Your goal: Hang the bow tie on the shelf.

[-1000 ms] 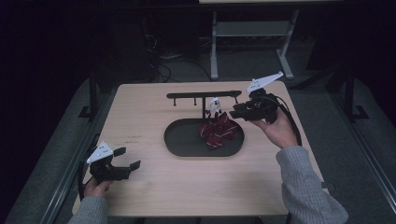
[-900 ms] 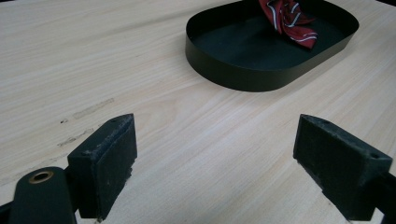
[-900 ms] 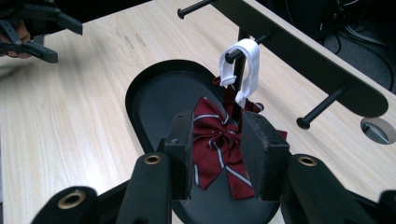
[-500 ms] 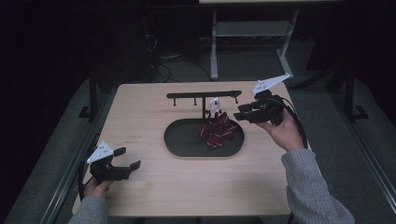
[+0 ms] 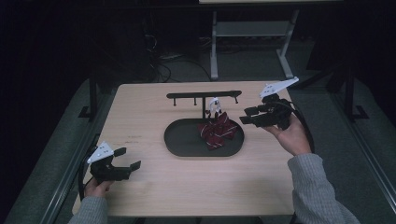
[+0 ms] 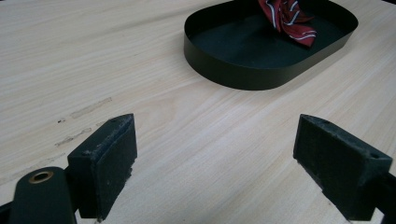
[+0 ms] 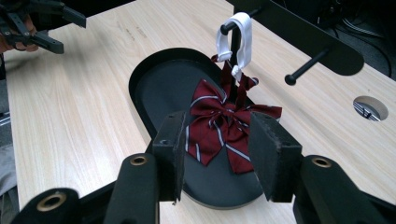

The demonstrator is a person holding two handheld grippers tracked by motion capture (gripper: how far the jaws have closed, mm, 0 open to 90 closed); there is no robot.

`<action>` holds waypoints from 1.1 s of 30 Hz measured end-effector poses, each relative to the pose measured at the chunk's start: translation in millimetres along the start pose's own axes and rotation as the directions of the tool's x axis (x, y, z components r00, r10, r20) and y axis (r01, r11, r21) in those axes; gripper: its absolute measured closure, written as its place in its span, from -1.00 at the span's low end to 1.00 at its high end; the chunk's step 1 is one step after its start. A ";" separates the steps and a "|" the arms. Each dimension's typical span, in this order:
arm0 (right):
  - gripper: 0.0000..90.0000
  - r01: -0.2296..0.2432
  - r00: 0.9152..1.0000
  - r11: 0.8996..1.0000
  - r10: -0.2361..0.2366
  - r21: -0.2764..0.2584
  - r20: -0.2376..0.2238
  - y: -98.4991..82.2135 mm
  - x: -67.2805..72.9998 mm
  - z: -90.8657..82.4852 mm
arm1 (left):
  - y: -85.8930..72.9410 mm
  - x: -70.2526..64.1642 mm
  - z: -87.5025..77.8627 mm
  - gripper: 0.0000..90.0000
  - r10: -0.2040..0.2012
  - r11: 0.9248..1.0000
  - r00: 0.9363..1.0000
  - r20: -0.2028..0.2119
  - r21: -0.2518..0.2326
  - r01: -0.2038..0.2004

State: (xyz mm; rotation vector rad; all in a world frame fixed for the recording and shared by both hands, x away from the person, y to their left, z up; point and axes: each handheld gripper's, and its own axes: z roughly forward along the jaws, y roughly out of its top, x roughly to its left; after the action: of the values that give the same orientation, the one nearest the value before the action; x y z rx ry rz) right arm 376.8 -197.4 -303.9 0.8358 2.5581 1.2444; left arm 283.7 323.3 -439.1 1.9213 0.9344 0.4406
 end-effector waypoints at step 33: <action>0.14 -0.060 0.998 0.998 0.060 0.003 0.034 -42.9 -5.4 -15.1 | -0.1 -0.3 0.0 -0.71 -0.005 1.000 1.000 0.000 0.004 0.005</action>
State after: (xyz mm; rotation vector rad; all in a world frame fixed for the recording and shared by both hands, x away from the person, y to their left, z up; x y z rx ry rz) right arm 357.9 -231.7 -327.7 0.9335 2.5277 1.2307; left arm 283.5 323.1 -439.2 1.9218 0.9403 0.4363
